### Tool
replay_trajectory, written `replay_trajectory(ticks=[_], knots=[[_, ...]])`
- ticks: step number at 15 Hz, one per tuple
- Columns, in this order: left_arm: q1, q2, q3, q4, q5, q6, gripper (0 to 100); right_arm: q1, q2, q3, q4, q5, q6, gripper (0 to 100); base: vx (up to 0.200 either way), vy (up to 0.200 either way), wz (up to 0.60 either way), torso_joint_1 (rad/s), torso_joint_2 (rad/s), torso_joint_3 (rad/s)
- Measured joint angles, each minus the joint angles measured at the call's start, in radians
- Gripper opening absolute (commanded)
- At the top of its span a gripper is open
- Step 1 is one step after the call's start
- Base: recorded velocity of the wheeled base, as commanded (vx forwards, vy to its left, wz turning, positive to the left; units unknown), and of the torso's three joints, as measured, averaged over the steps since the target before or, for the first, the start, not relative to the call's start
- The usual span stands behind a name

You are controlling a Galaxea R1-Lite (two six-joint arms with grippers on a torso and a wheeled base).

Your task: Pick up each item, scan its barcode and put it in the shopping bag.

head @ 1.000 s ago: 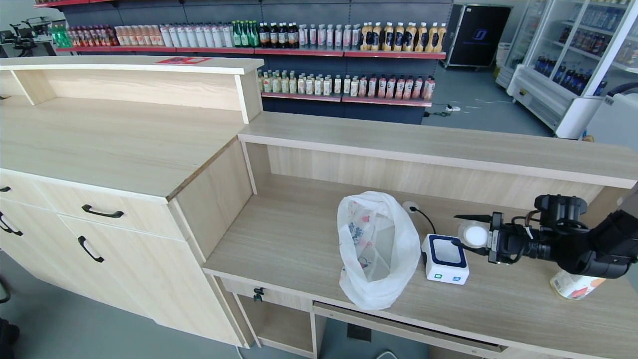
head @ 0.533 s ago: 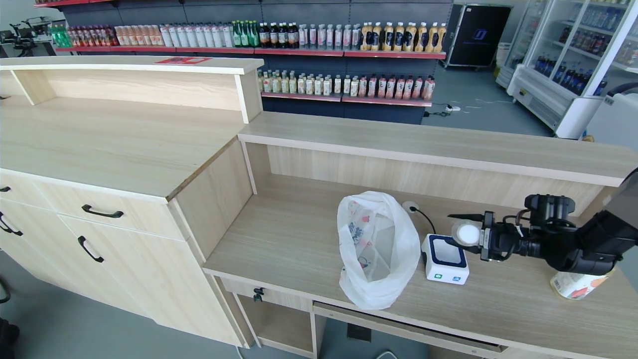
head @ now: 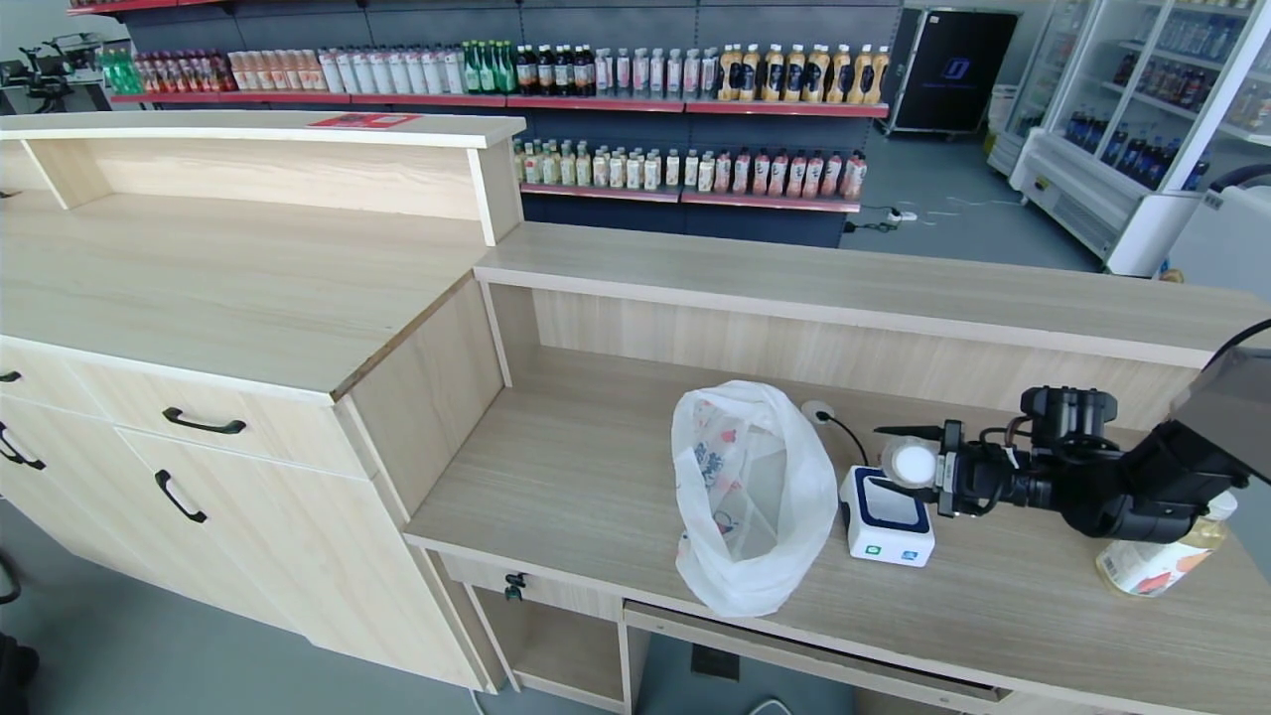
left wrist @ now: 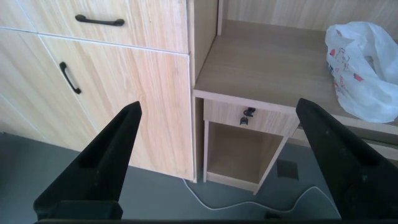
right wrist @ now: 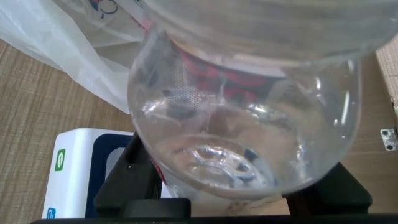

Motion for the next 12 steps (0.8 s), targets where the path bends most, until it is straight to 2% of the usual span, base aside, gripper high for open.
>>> replay_trajectory(ticks=[12], knots=[[0.0,0.0,0.0,0.0,0.0,0.0,100,0.028,0.06,-0.07,0.0,0.001,0.028,0,0.0,0.0,0.0,0.0,0.0,0.0]])
